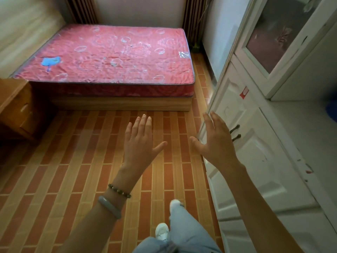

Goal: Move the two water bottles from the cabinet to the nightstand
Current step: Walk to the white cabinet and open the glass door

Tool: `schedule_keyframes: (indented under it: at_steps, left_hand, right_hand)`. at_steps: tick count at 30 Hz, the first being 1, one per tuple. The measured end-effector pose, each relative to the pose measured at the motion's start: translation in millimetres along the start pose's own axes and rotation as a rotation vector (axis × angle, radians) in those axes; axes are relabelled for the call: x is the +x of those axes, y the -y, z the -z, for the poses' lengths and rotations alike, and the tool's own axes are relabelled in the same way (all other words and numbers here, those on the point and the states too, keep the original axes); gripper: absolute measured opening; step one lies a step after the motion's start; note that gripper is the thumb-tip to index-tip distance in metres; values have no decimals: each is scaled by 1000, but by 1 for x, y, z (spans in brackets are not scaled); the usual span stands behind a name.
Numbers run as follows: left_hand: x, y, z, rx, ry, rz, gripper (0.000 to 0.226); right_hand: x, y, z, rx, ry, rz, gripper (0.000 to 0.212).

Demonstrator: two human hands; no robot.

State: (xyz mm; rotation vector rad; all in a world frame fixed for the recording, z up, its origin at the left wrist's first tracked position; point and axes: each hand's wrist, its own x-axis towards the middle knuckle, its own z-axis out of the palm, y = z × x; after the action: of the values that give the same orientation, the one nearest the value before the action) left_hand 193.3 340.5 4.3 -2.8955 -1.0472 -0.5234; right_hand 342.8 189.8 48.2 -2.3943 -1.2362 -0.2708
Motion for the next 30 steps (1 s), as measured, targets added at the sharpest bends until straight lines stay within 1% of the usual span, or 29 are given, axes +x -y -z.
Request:
schedule_keyframes:
  at_steps: [7,16,21,30]
  left_hand:
    - [70,14,-25,-31,-13,-9,89]
    - [204,29,-63,-38,-9,-69,90]
    - [273,23,-84,-46,8,-119,89]
    - [354,17,-123,-74,76,-228,89]
  right_hand:
    - [70,-12,-28,7,4,-11,81]
    - [189,-43,-67,-37,12,-43,81]
    - [246,-63,-83,-74,28,-60,83]
    - [285,-92,-104,-100,55,-243,83]
